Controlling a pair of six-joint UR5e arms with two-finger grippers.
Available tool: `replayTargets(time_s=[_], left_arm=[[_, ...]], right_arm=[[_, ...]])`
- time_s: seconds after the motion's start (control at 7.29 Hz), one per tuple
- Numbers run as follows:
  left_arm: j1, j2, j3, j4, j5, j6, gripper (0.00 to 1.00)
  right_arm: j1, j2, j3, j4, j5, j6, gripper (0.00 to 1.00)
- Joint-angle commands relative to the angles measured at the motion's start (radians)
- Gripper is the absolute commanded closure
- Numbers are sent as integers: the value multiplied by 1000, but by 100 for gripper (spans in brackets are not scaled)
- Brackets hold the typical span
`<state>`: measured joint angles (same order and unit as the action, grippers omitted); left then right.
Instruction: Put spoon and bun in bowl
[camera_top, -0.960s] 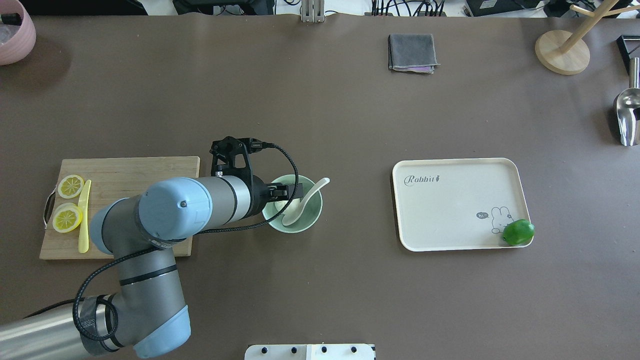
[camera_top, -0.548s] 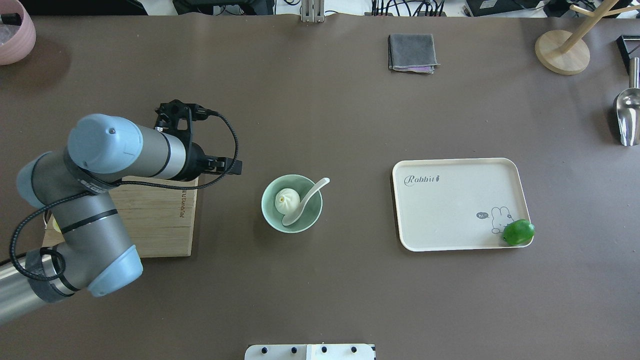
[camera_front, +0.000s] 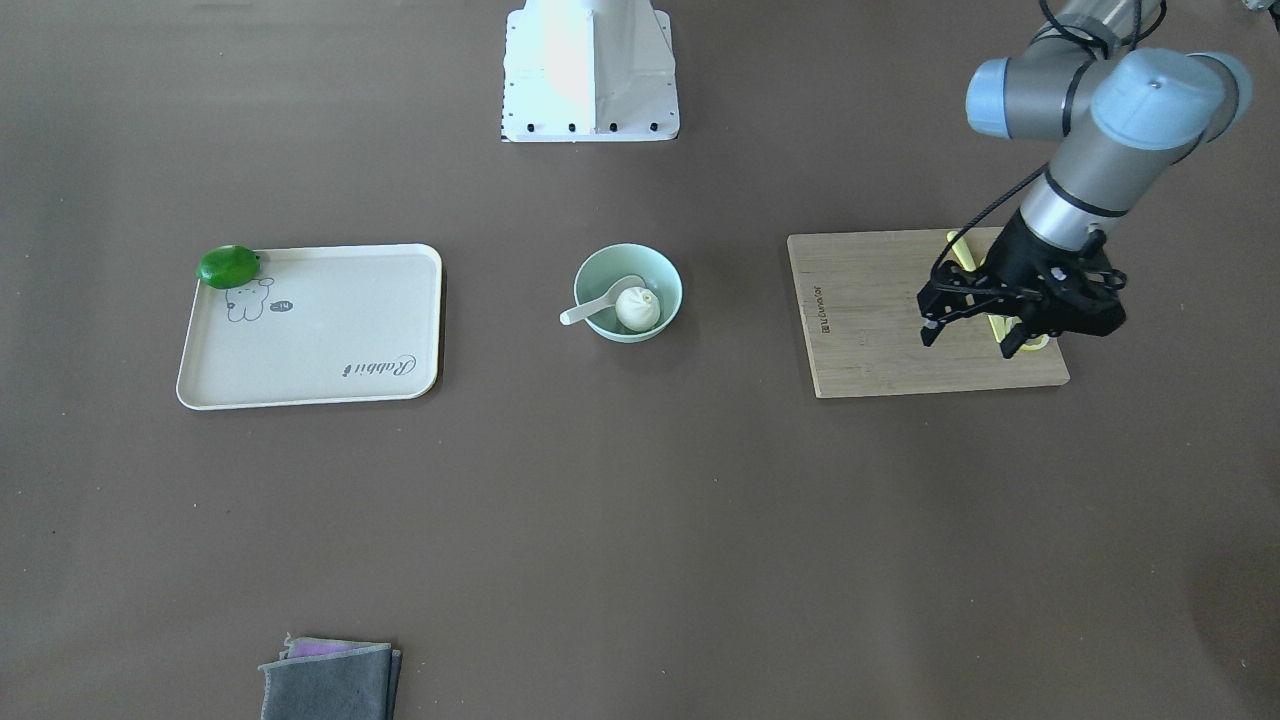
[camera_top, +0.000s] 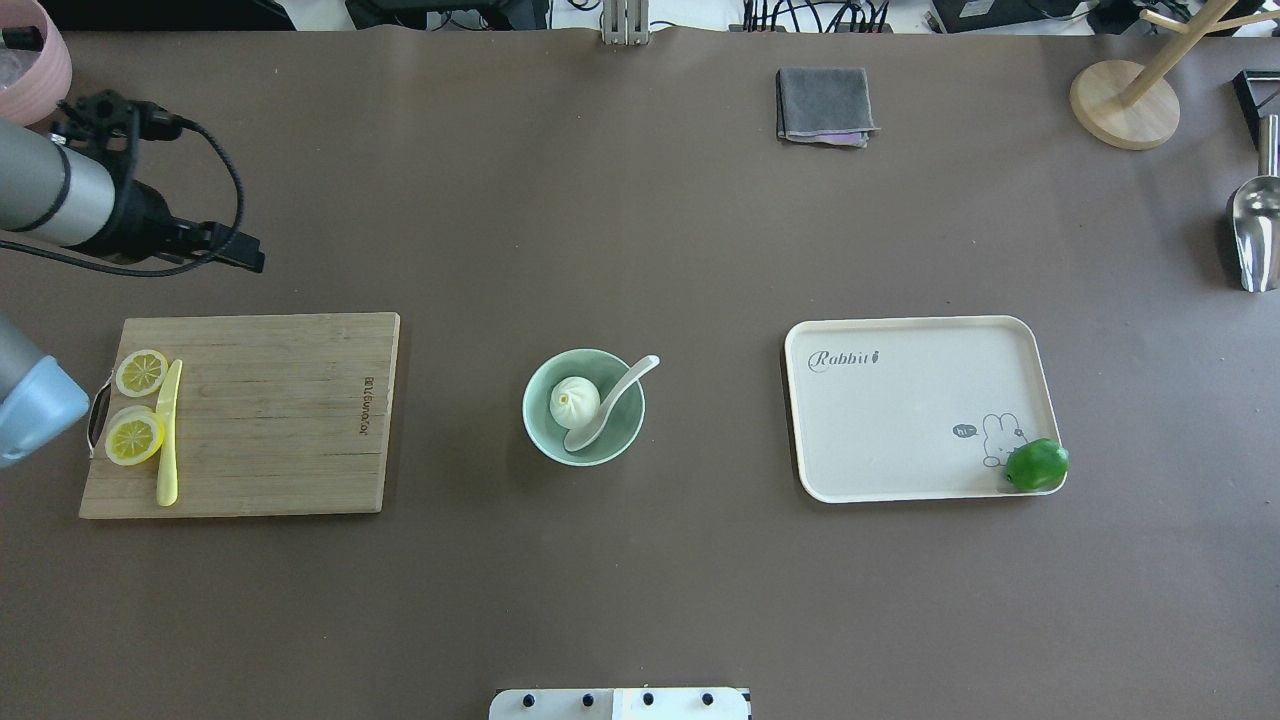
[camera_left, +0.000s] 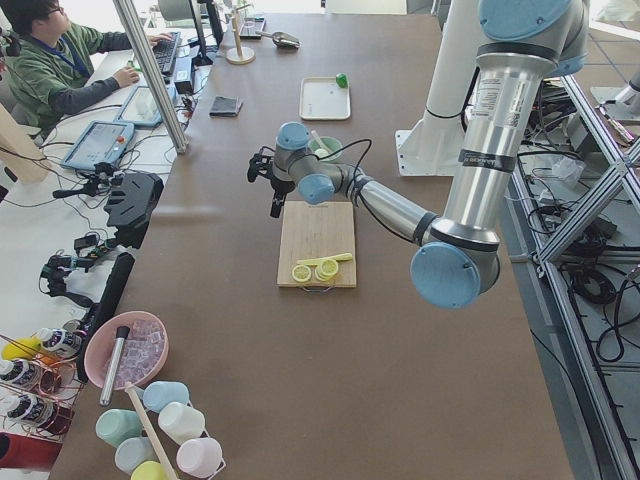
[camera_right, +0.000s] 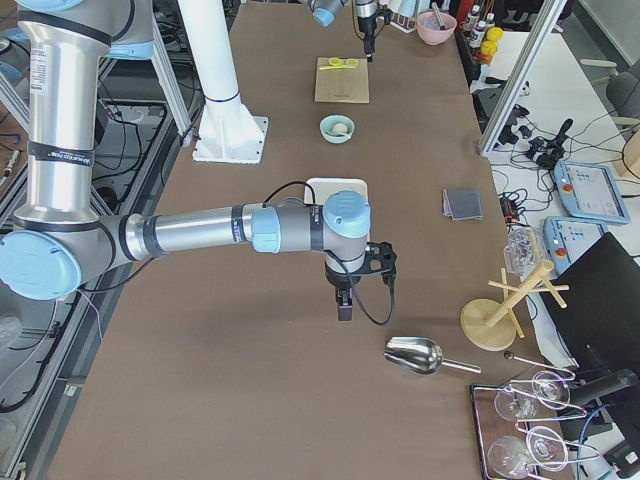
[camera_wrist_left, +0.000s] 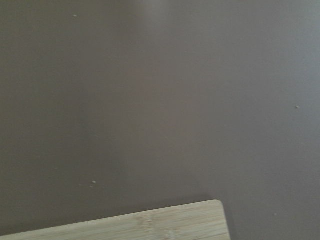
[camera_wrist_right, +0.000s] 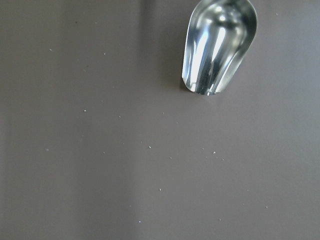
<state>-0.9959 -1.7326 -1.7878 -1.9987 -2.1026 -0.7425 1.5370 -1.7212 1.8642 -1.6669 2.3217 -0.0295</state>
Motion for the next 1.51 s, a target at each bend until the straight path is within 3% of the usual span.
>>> replayTargets(time_s=[0.0,0.14,0.41,0.55,0.82,0.96,1.1,1.23,1.37], left_arm=[[-188,124,13,14,-112,305,1],[-261,161,13,38,-140,418,1],[-399,173,22,275,-172,704,1],[-462,176,80,325,-183,771,1],[-594,229,166,310,-184,880,1],[-716,235,171,327,-251,877,2],[-734,258,173,328,-351,867,2],[-734,337,154,315,-329,874,2],[-733,337,140,311,-216,876,1]], right_arm=[[11,-23,1,-8,36,-12,0],[11,-21,-5,-11,38,-10,0],[9,-21,-39,-10,79,-7,0],[11,-20,-48,-8,102,-9,0],[11,-9,-42,-5,104,-12,0],[9,-2,-42,-7,97,-12,0],[8,5,-43,-8,96,-12,0],[8,6,-45,-7,94,-12,0],[8,6,-43,-7,91,-13,0]])
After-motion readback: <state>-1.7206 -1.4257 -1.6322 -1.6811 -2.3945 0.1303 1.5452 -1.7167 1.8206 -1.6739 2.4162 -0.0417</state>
